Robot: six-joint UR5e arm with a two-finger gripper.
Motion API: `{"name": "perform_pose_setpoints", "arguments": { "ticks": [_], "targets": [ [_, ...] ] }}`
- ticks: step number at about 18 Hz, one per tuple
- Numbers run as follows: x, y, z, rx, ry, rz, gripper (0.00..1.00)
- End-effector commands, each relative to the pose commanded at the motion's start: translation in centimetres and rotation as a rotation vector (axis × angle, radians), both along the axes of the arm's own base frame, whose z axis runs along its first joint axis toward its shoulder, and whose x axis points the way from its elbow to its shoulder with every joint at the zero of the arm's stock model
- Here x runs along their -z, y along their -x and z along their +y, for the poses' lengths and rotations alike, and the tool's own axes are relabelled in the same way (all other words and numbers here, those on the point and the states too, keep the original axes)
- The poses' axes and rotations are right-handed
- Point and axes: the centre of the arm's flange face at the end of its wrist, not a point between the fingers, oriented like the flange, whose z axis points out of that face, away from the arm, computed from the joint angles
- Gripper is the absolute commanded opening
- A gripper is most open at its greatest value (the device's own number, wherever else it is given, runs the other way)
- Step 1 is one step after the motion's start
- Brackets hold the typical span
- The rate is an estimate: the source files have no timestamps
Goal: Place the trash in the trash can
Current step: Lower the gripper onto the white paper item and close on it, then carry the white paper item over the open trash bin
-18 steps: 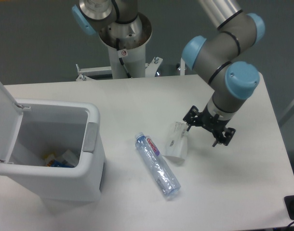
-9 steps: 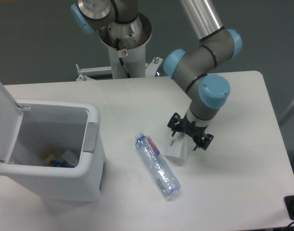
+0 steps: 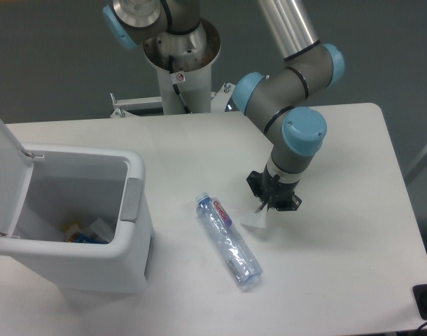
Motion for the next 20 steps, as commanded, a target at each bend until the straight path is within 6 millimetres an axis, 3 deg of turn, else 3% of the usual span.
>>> {"name": "perform_pose_setpoints", "arguments": {
  "ticks": [3, 8, 12, 13, 20],
  "targets": [
    [-2.7, 1.3, 0.7, -0.003, 0.017, -0.03, 0.0],
    [-9.8, 3.7, 3.3, -0.147, -0.028, -0.119, 0.0],
    [-13.6, 3.1, 5.2, -0.301, -0.178, -0.194, 0.0],
    [-15.7, 2.9, 5.7, -0.323, -0.233, -0.203, 0.0],
    [-25.1, 0.6, 8.5, -0.402, -0.465, -0.289, 0.0]
  ]
}}
